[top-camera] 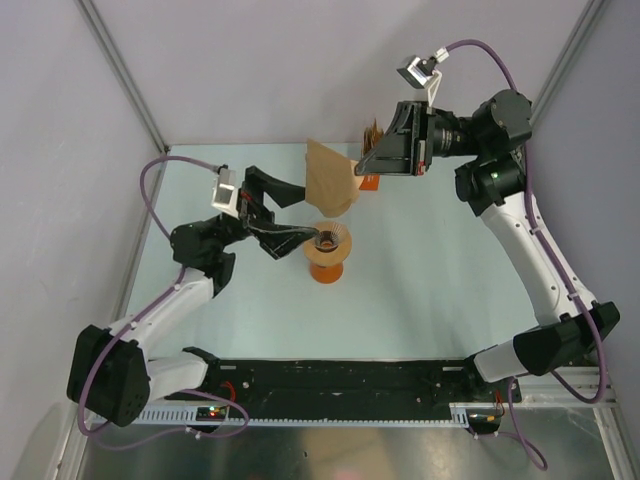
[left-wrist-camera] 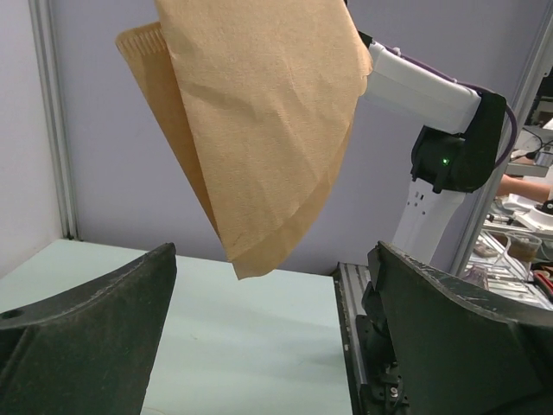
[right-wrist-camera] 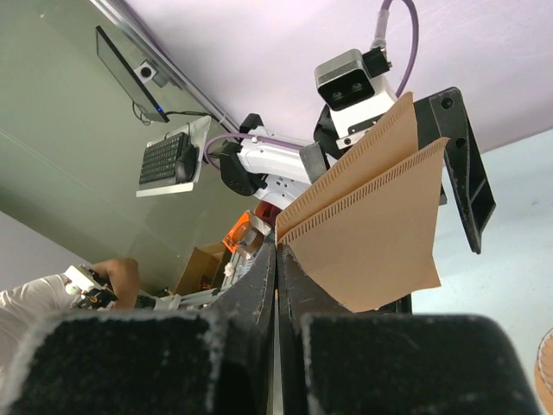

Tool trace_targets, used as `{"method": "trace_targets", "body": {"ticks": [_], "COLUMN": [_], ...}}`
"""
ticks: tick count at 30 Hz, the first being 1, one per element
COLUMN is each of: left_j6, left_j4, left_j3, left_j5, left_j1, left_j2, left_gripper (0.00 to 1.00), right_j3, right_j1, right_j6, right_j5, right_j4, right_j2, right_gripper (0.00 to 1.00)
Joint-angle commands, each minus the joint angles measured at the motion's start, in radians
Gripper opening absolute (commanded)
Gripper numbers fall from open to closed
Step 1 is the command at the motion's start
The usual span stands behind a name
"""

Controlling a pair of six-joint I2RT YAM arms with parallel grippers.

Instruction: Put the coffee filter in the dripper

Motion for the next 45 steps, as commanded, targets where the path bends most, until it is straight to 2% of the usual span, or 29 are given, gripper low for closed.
{"method": "trace_targets", "body": {"ticks": [1,15,18,23,27,37,45], "left_j6": [-0.009,-0.049,-0.077,-0.099,-0.114,-0.171,-0.190], "left_j4": [0.045,0.089,0.118,0.146,0.159,0.207,0.217], "left_j3": [0.004,0.005,0.012,0.017,0.017,0.034,0.041], "left_j5": [-0.022,-0.051,-0.042,-0.037,-0.036,-0.037,-0.026], "left_j1": [-0.030,-0.064,-0.084,-0.101,-0.102,-0.102,-0.102], "left_j2": [0.010,0.039,0.039,0.048,0.047,0.044,0.044], "left_gripper": [1.00,0.98,0.90,0.68,0.56,0.48,0.16], "right_j3": [0.041,0.021,0.017,0.017,0.014,0.002,-0.006], "right_j1": [0.016,0.028,0.028,0.028,0.027,0.012,0.006], "right_j6": [-0.009,0.015,0.014,0.014,0.012,0.011,0.012], "right_j5": [0.014,0.020,0.022,0.027,0.027,0.028,0.027], "right_j4": [0.010,0.039,0.042,0.042,0.041,0.039,0.040], "right_j2": [-0.041,-0.060,-0.057,-0.054,-0.054,-0.052,-0.052], "right_gripper": [0.00,0.00,0.00,0.00,0.00,0.00,0.00]}}
